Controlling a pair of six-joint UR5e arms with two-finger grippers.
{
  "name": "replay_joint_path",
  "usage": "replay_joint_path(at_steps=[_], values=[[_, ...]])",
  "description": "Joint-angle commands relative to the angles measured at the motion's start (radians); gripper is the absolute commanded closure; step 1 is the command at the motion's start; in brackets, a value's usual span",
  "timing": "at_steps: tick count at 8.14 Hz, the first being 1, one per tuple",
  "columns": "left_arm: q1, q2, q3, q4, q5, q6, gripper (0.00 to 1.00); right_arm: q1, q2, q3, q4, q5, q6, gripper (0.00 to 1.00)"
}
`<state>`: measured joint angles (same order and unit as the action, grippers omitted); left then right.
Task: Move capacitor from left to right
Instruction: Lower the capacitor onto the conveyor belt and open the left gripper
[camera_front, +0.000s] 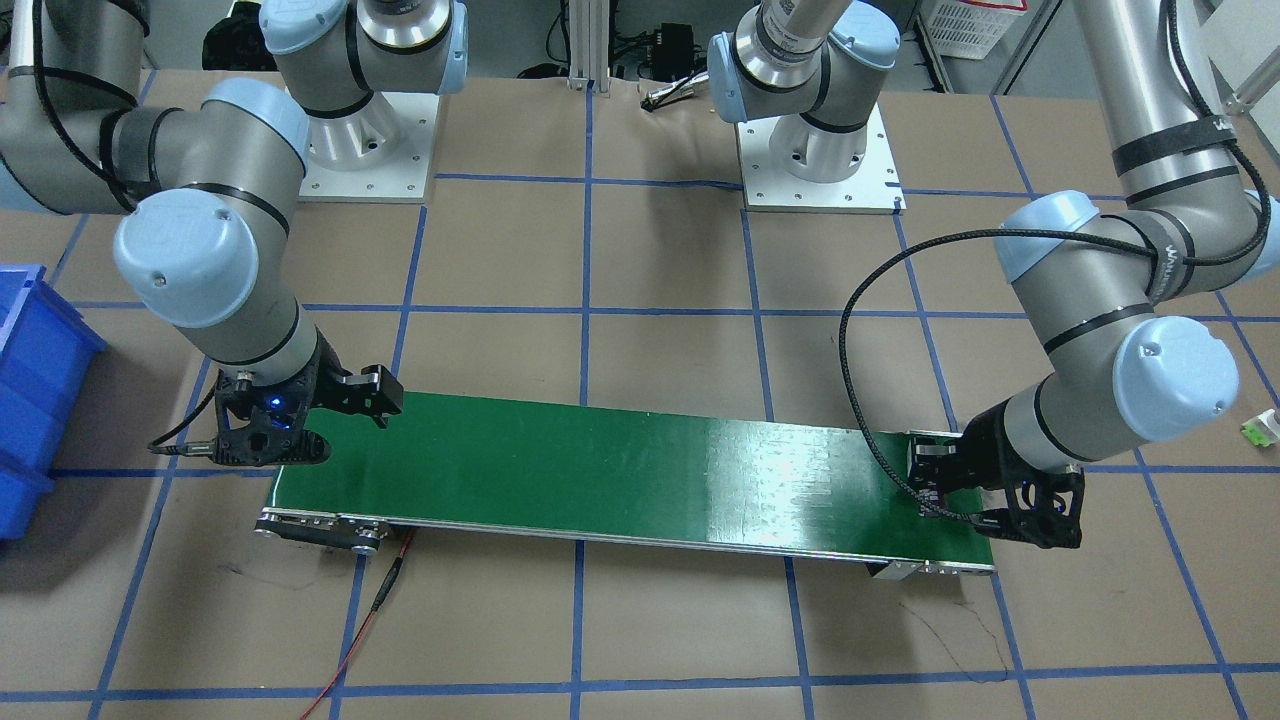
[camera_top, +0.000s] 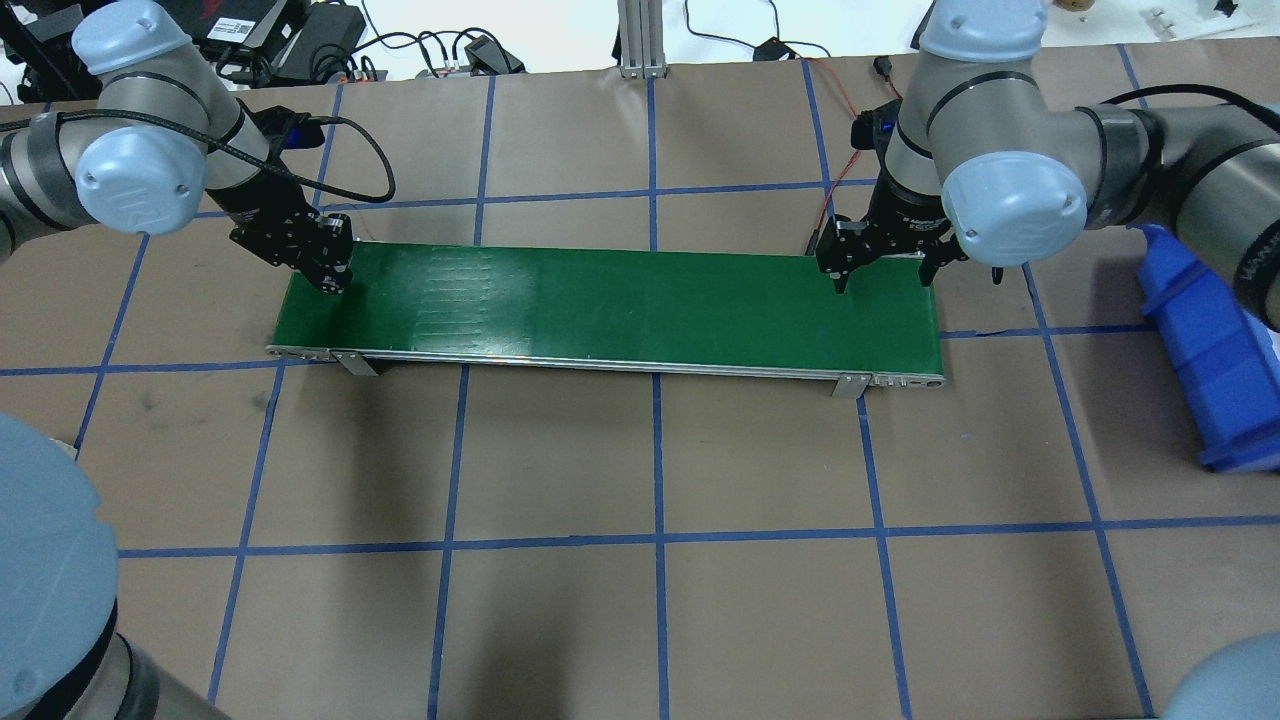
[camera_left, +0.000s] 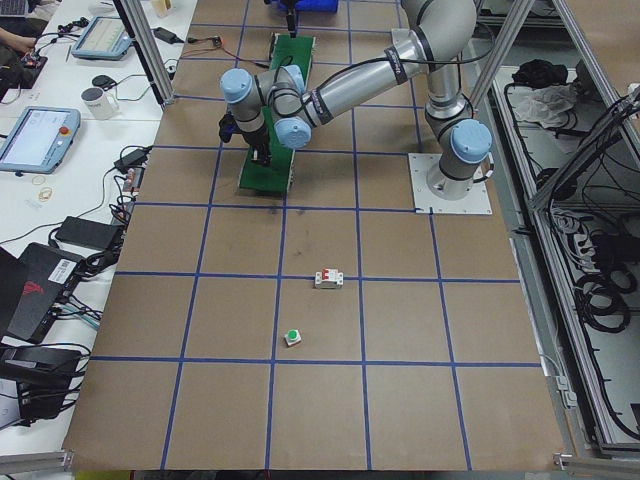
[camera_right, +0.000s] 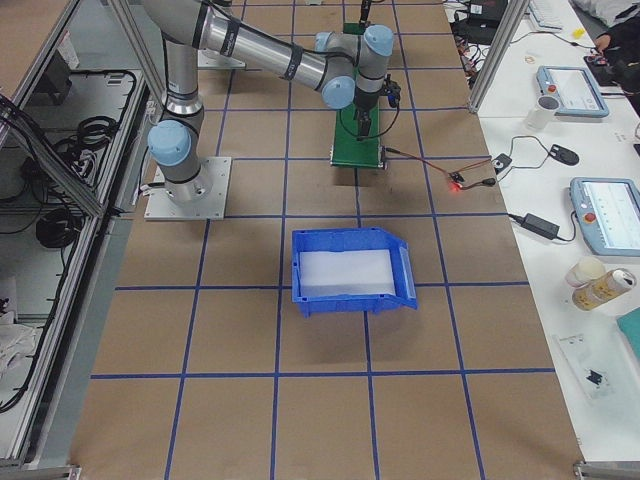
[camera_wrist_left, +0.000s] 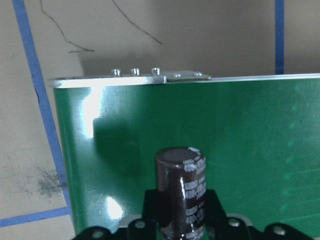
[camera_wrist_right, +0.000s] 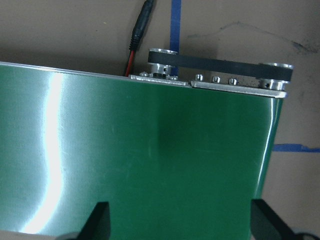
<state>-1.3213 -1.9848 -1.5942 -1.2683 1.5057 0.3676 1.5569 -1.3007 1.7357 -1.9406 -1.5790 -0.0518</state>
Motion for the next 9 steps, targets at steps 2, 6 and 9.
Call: replay_joint_path(at_steps=[2, 6, 9], values=[[-0.013, -0.005, -0.003, 0.070, -0.004, -0.009, 1.00, -0.081, 0.023, 0.060, -0.078, 0.199, -0.014, 0.00], [-0.055, 0.015, -0.015, 0.167, -0.009, -0.013, 0.15, -0.104, 0.027, 0.105, -0.107, 0.254, -0.077, 0.00], [-0.061, 0.030, -0.035, 0.149, -0.005, -0.012, 0.22, -0.104, 0.044, 0.105, -0.107, 0.255, -0.068, 0.00]])
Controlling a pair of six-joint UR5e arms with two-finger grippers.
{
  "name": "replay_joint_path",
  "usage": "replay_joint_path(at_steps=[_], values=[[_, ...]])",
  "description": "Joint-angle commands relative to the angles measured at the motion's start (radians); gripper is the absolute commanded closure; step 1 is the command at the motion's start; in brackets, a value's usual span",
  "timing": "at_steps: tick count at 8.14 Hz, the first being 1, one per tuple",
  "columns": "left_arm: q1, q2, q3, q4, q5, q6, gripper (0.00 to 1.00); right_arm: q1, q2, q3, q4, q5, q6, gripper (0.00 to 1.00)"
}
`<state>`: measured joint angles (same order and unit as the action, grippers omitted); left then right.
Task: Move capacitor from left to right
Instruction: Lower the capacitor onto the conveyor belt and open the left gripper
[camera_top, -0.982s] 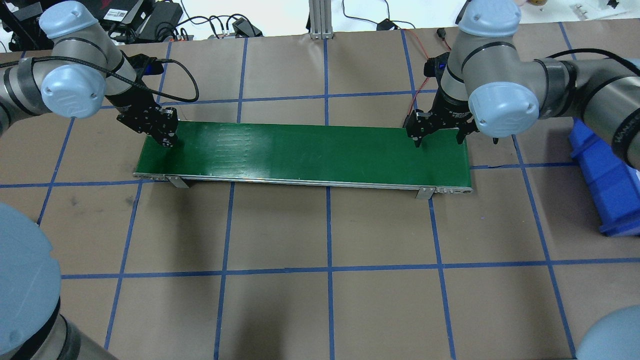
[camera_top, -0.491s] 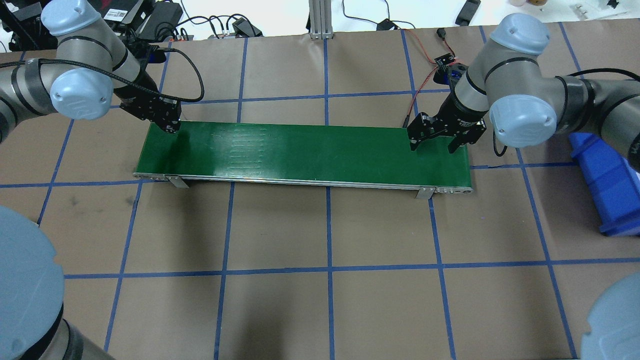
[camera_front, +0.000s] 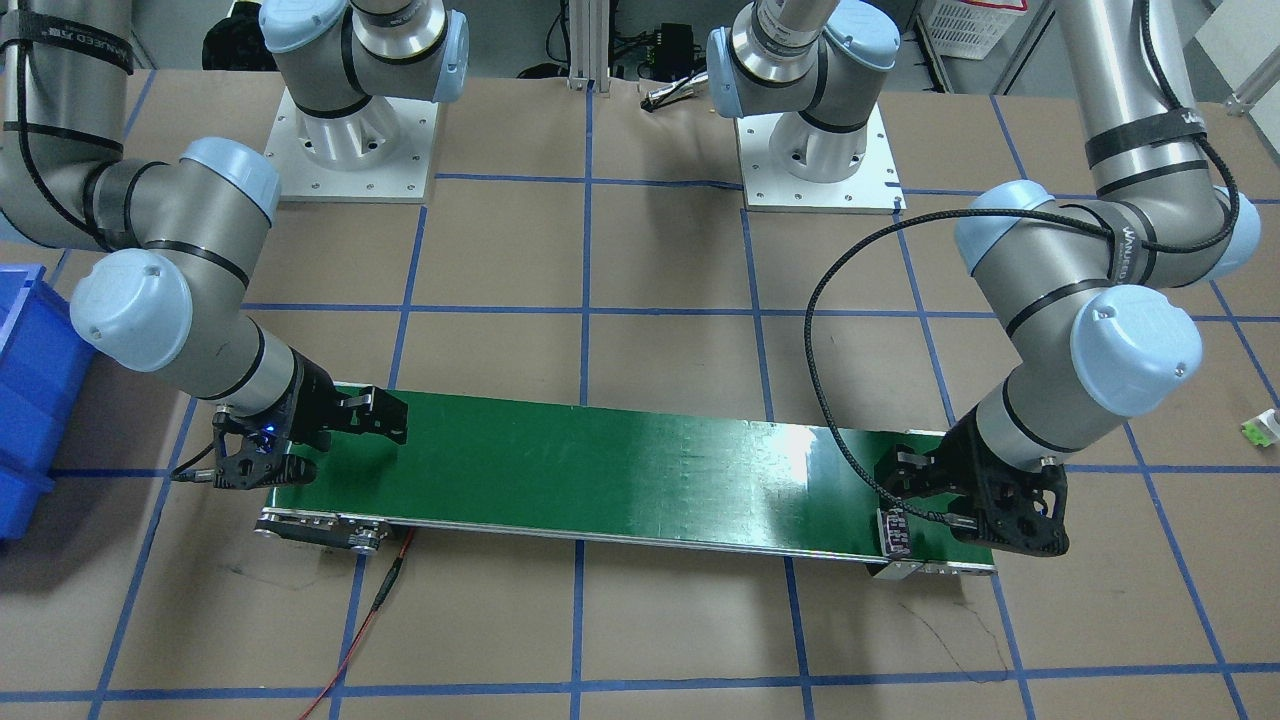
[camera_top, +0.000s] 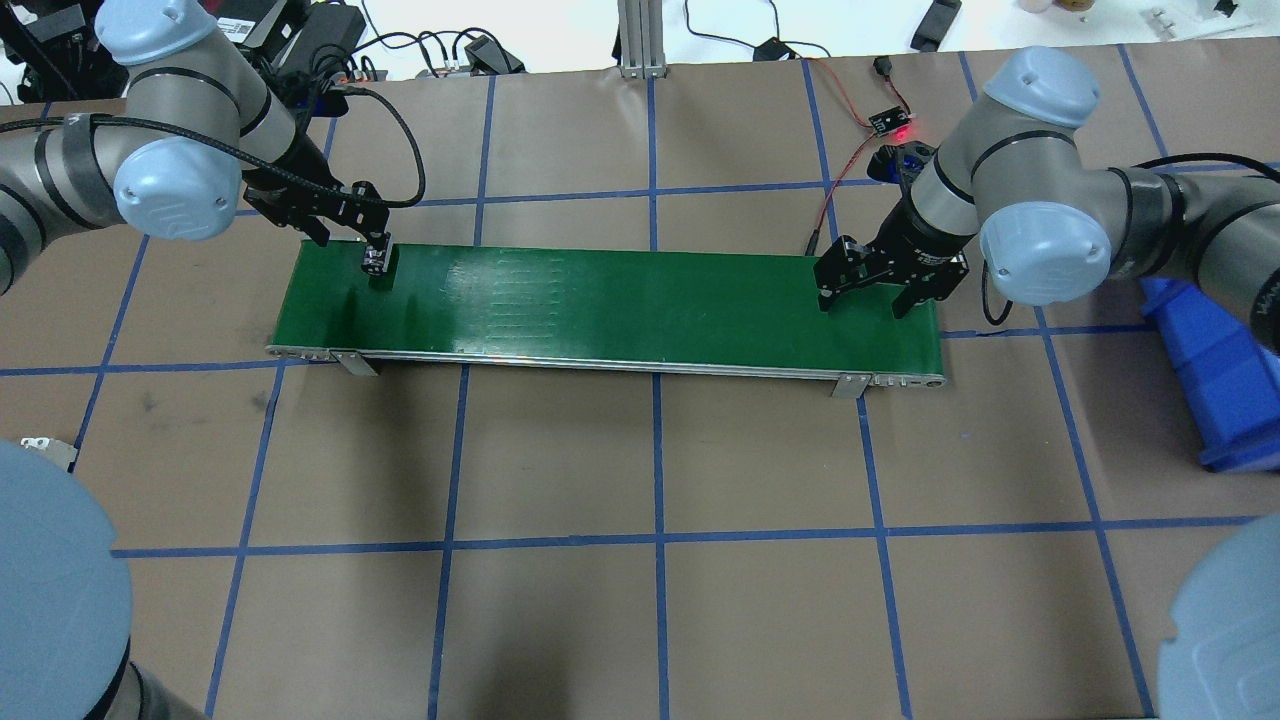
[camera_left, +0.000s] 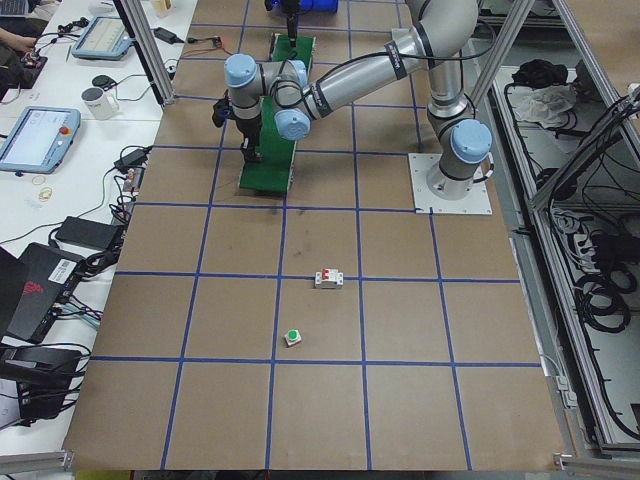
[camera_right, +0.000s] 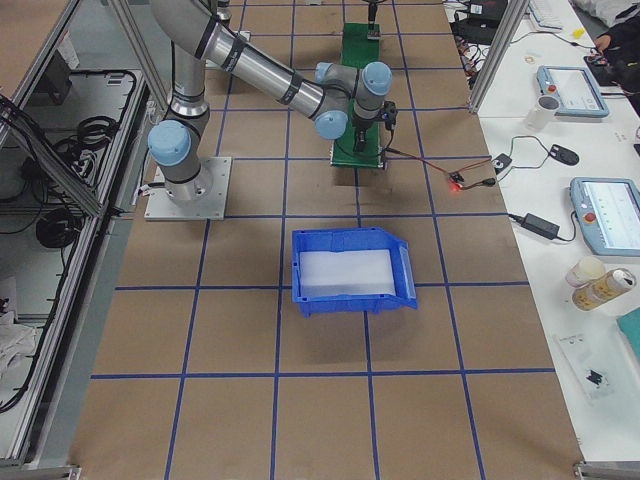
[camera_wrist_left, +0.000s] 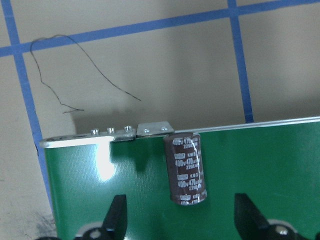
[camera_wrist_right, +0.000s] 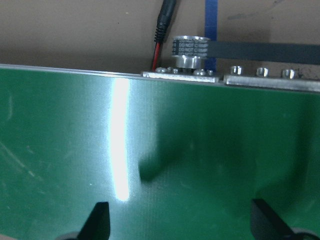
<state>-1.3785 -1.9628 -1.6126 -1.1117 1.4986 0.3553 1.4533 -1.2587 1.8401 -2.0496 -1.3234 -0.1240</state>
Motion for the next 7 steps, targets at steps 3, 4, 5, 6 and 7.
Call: replay_joint_path(at_steps=[3, 4, 5, 6, 7], values=[[-0.005, 0.059, -0.021, -0.061, 0.008, -0.006, 0.00, -0.001, 0.001, -0.001, -0.003, 0.004, 0.010, 0.00], [-0.005, 0.083, -0.017, -0.171, 0.009, -0.039, 0.00, -0.001, 0.001, -0.004, -0.010, 0.006, 0.010, 0.00], [-0.010, 0.116, -0.012, -0.218, 0.011, -0.050, 0.00, -0.001, 0.002, -0.013, -0.015, 0.006, 0.009, 0.00], [-0.019, 0.164, -0.010, -0.250, 0.012, -0.055, 0.00, -0.001, 0.004, -0.013, -0.035, 0.006, 0.009, 0.00], [-0.043, 0.227, -0.009, -0.296, 0.012, -0.087, 0.00, -0.001, 0.024, -0.012, -0.056, 0.004, 0.009, 0.01]])
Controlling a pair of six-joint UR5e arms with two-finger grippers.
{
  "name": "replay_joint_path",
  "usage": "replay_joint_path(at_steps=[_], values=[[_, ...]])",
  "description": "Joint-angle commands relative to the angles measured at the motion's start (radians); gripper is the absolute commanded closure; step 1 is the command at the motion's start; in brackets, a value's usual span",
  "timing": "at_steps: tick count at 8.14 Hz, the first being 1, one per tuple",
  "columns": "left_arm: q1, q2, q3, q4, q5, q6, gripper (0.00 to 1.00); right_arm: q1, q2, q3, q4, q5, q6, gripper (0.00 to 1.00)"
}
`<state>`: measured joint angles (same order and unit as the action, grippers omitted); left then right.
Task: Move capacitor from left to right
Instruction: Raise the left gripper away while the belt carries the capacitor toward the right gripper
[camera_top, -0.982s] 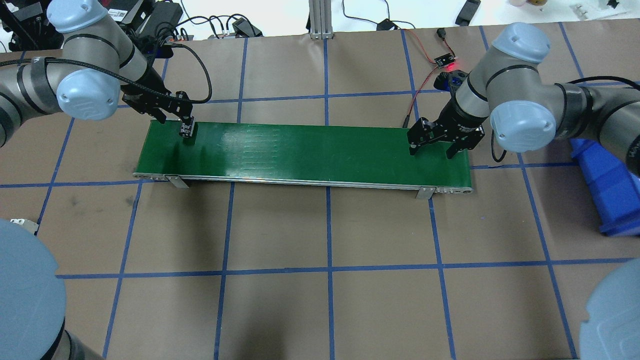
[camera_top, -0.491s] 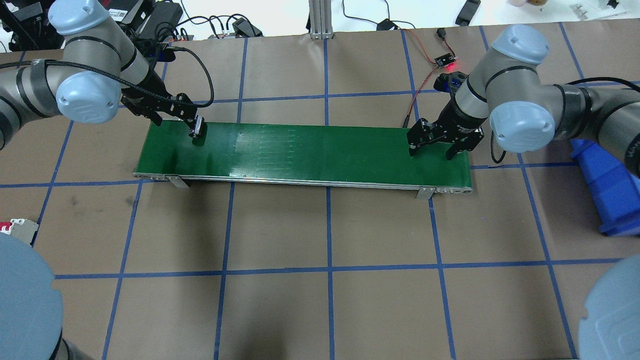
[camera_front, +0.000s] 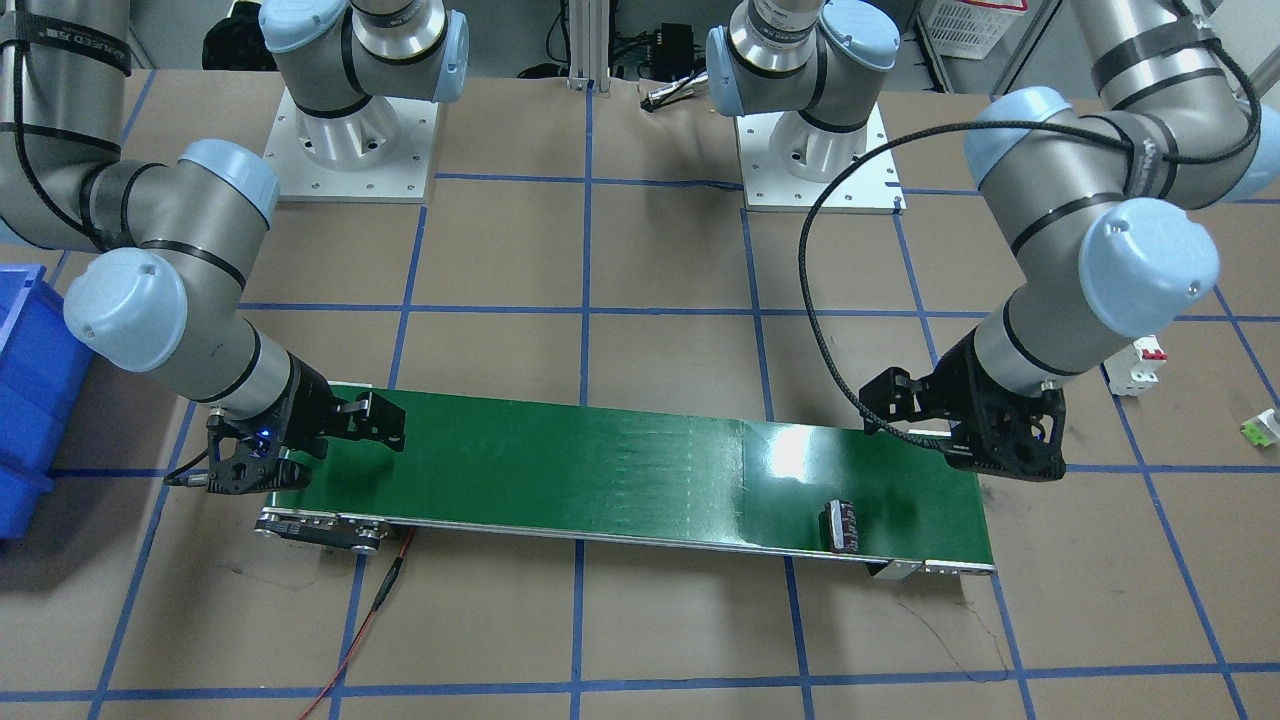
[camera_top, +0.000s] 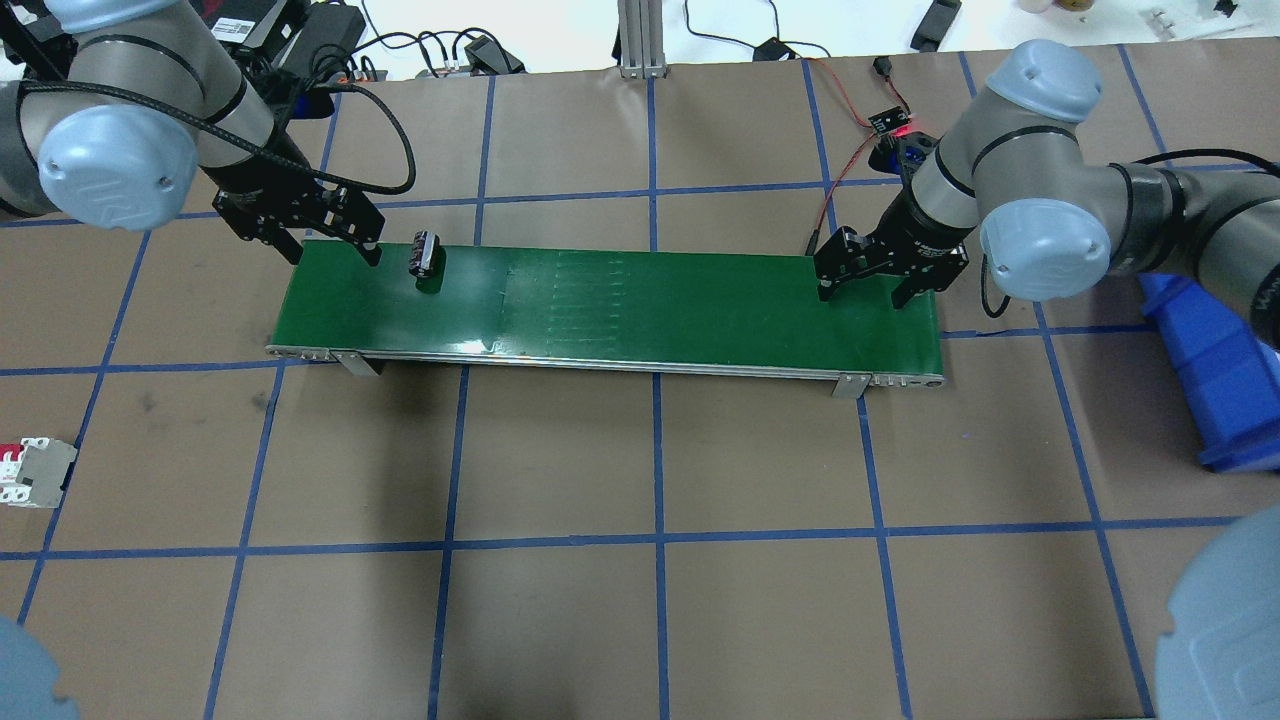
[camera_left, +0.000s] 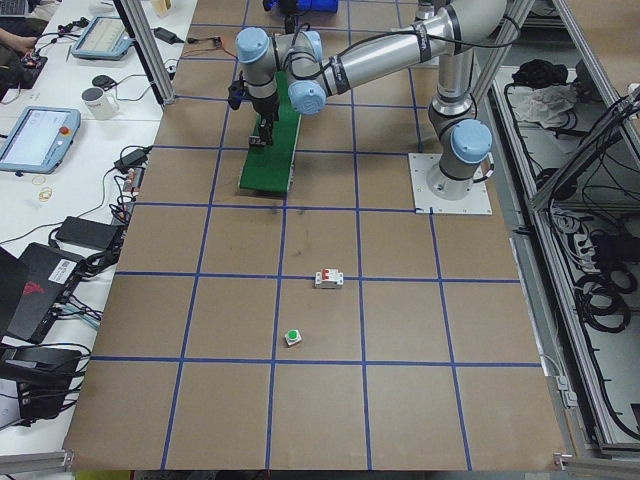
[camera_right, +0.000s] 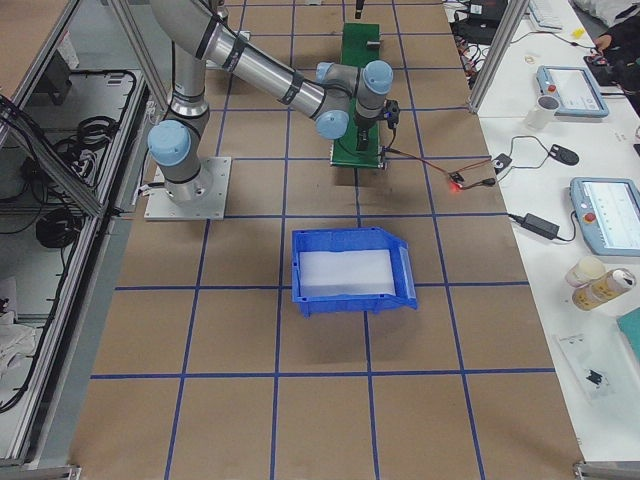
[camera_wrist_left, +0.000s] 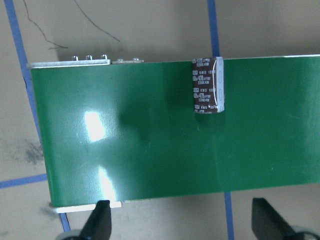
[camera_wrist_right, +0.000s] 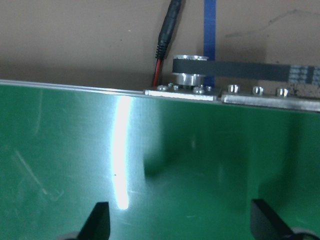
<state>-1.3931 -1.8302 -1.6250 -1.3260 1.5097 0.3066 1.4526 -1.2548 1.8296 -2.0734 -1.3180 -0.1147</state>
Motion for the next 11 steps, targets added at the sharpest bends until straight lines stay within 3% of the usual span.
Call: replay_joint_path(at_steps=[1, 7, 8, 11], values=[[-0.059, 0.136, 0.005, -0.088, 0.001, -0.093, 0.00, 0.000, 0.034, -0.003, -0.039, -0.004, 0.000, 0.00], [-0.090, 0.188, 0.024, -0.094, 0.003, -0.141, 0.00, 0.000, 0.032, -0.001, -0.040, 0.000, 0.001, 0.00], [-0.090, 0.215, 0.027, -0.170, 0.030, -0.170, 0.00, 0.000, 0.032, -0.001, -0.040, 0.000, 0.001, 0.00], [-0.093, 0.238, 0.057, -0.237, 0.055, -0.251, 0.00, 0.000, 0.032, -0.001, -0.040, 0.000, 0.003, 0.00]])
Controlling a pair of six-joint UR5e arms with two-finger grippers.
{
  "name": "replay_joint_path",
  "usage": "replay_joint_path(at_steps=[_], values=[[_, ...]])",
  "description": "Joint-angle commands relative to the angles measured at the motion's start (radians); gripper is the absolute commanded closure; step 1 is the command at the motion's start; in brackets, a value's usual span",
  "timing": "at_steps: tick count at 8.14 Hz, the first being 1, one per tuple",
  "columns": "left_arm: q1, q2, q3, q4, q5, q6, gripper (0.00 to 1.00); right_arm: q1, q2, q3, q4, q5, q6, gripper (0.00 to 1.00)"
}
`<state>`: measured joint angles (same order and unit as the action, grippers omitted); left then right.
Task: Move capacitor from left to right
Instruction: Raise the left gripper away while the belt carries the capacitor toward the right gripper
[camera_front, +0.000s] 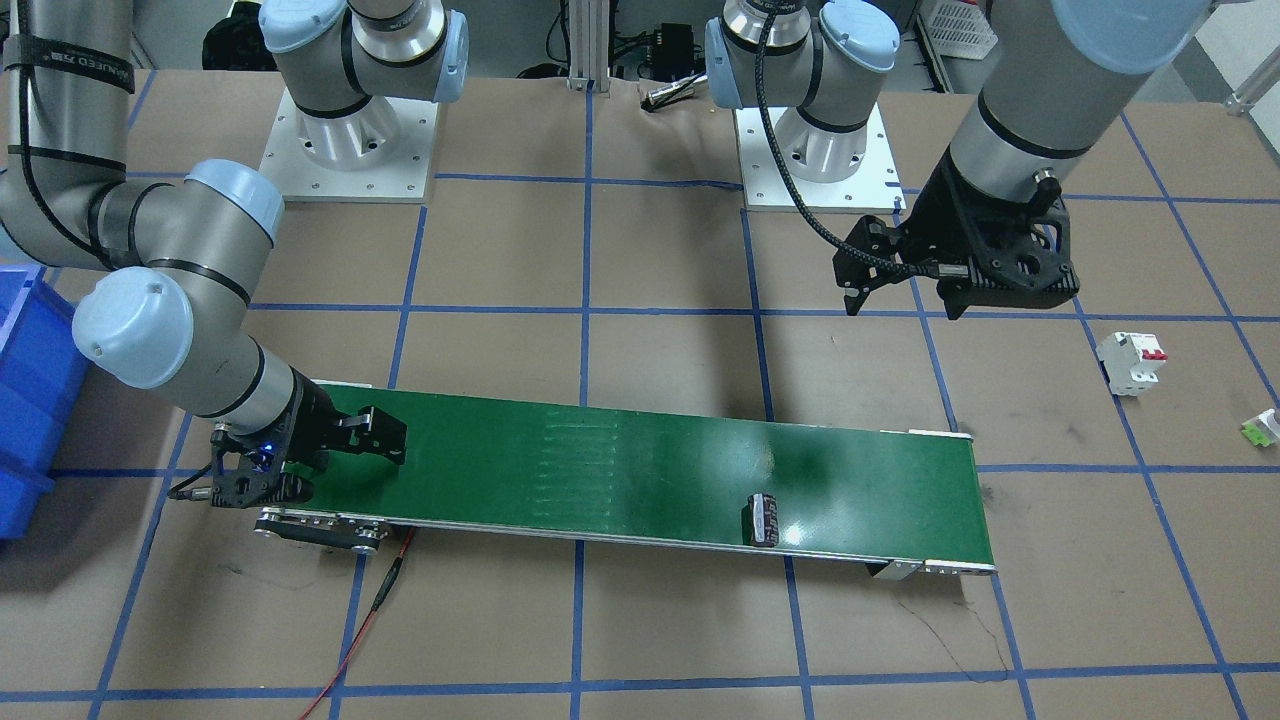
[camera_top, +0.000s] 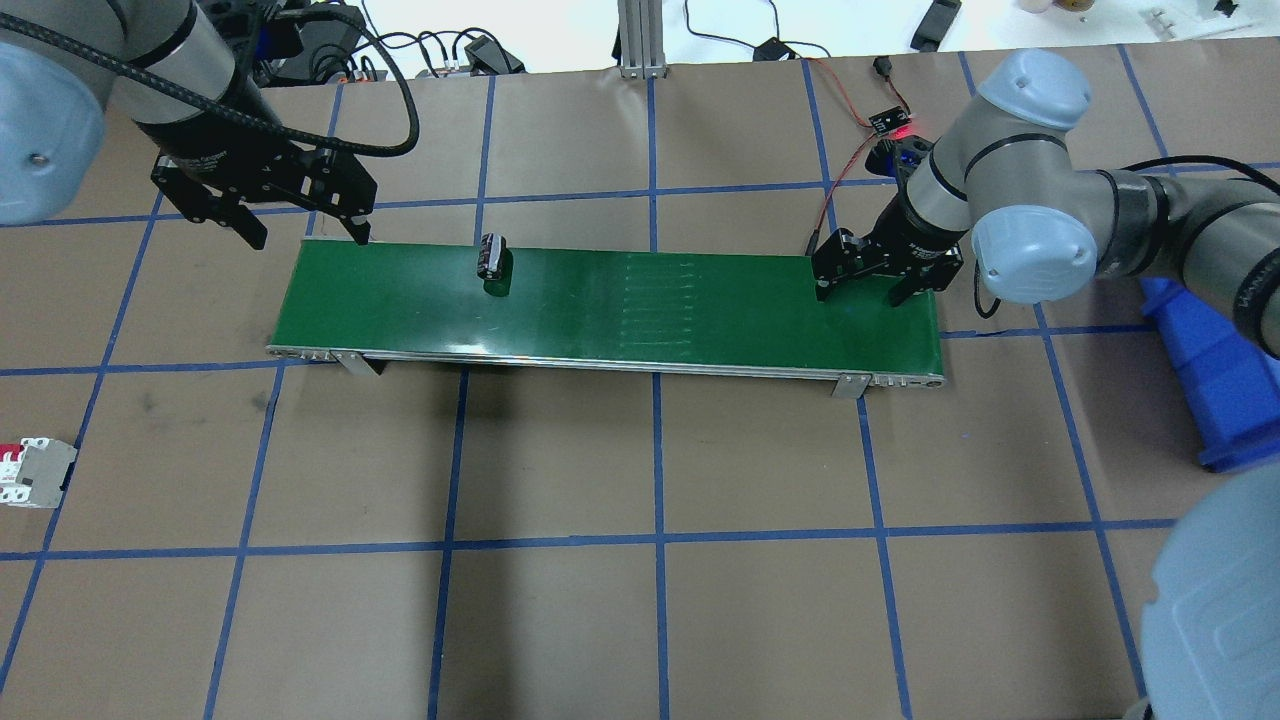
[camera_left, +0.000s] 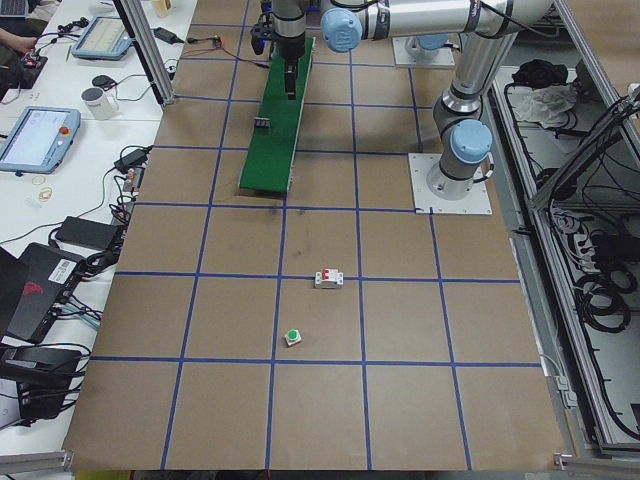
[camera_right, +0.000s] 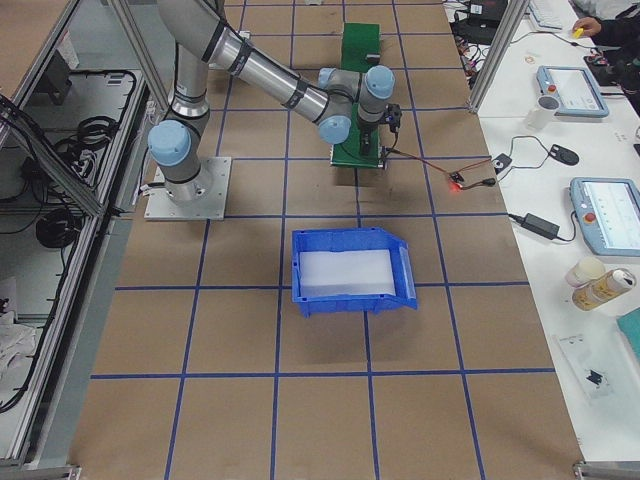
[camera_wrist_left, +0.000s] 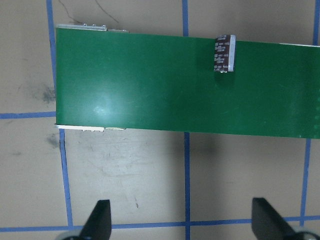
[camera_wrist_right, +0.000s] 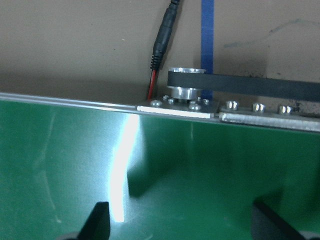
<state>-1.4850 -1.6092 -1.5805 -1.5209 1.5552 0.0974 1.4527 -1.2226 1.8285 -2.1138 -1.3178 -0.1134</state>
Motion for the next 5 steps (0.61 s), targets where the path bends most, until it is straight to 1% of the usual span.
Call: replay_joint_path(at_steps=[1, 3, 5], values=[[-0.003, 0.029, 0.013, -0.045, 0.008, -0.074, 0.00, 0.000, 0.000, 0.000, -0.002, 0.000, 0.003, 0.00], [-0.030, 0.026, 0.013, -0.042, 0.008, -0.076, 0.00, 0.000, 0.000, -0.002, -0.003, -0.001, 0.006, 0.00], [-0.034, 0.029, 0.013, -0.042, 0.012, -0.076, 0.00, 0.002, -0.003, -0.008, -0.008, 0.000, 0.069, 0.00]])
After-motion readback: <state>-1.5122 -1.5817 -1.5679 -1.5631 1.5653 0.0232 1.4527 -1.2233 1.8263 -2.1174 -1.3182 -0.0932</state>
